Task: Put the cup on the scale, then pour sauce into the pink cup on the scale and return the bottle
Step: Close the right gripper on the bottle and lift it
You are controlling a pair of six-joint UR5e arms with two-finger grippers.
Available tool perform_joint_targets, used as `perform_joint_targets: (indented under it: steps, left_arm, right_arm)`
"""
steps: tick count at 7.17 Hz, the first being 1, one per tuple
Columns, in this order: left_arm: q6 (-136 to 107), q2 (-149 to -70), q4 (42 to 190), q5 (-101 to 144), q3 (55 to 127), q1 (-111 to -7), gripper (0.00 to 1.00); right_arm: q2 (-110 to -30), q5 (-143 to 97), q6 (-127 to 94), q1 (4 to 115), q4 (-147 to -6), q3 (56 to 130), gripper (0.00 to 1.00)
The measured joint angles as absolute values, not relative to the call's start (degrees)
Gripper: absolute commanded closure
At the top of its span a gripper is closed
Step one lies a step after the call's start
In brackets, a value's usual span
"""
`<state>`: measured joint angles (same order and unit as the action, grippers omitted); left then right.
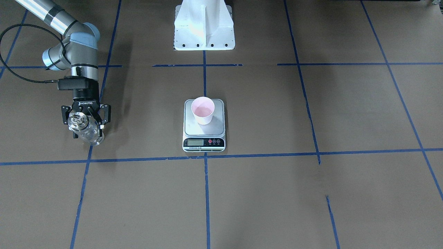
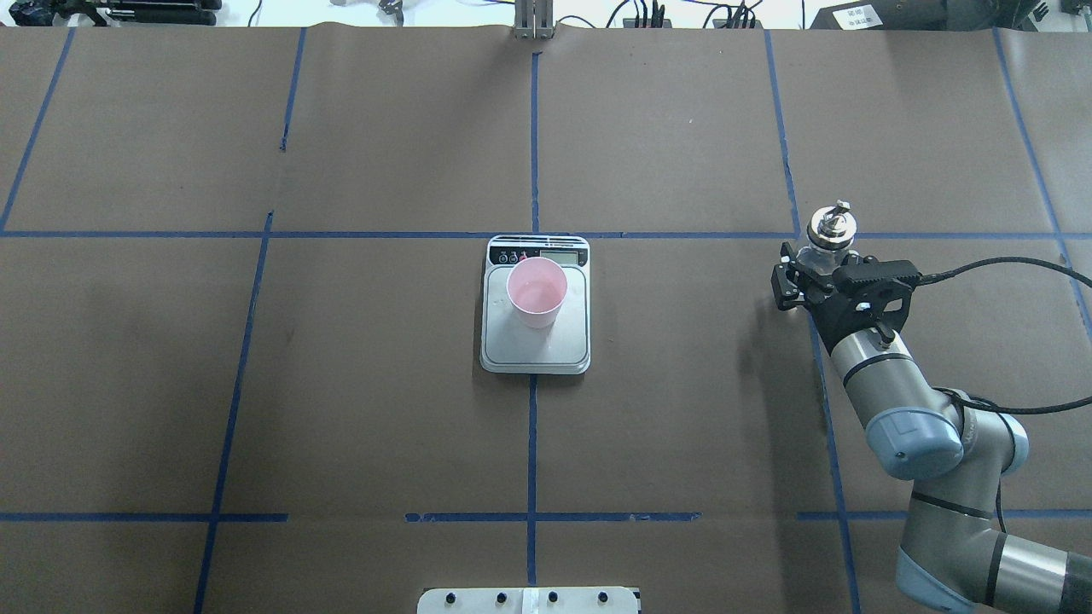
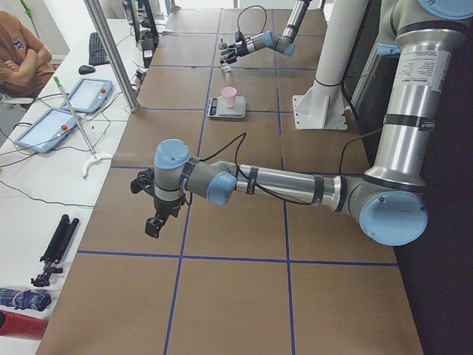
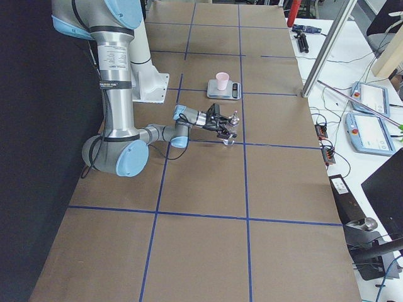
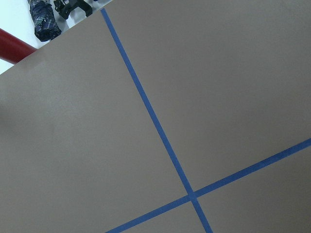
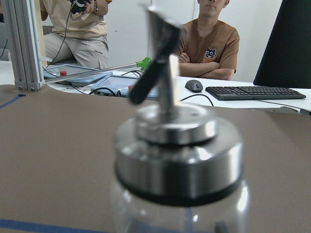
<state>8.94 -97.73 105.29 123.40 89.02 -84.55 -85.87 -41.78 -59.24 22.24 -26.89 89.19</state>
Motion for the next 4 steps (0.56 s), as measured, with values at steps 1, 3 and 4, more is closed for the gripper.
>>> perform_joint_targets:
  steps: [1, 3, 4]
  left_arm:
    - [9.0, -97.8, 105.3, 123.4, 89.0, -84.6, 0.0]
    - [8.9, -97.9, 105.3, 123.4, 89.1, -84.6, 0.0]
    - [8.9, -97.9, 105.3, 123.4, 89.1, -84.6, 0.0]
  right_arm:
    - [-85.9, -41.8, -58.7, 22.4, -26.5, 89.2, 1.0]
    - [-86.1, -43.4, -56.5, 23.6, -25.1, 90.6, 1.0]
    - [-86.7, -45.1, -53.6, 25.0, -24.8, 92.3, 1.0]
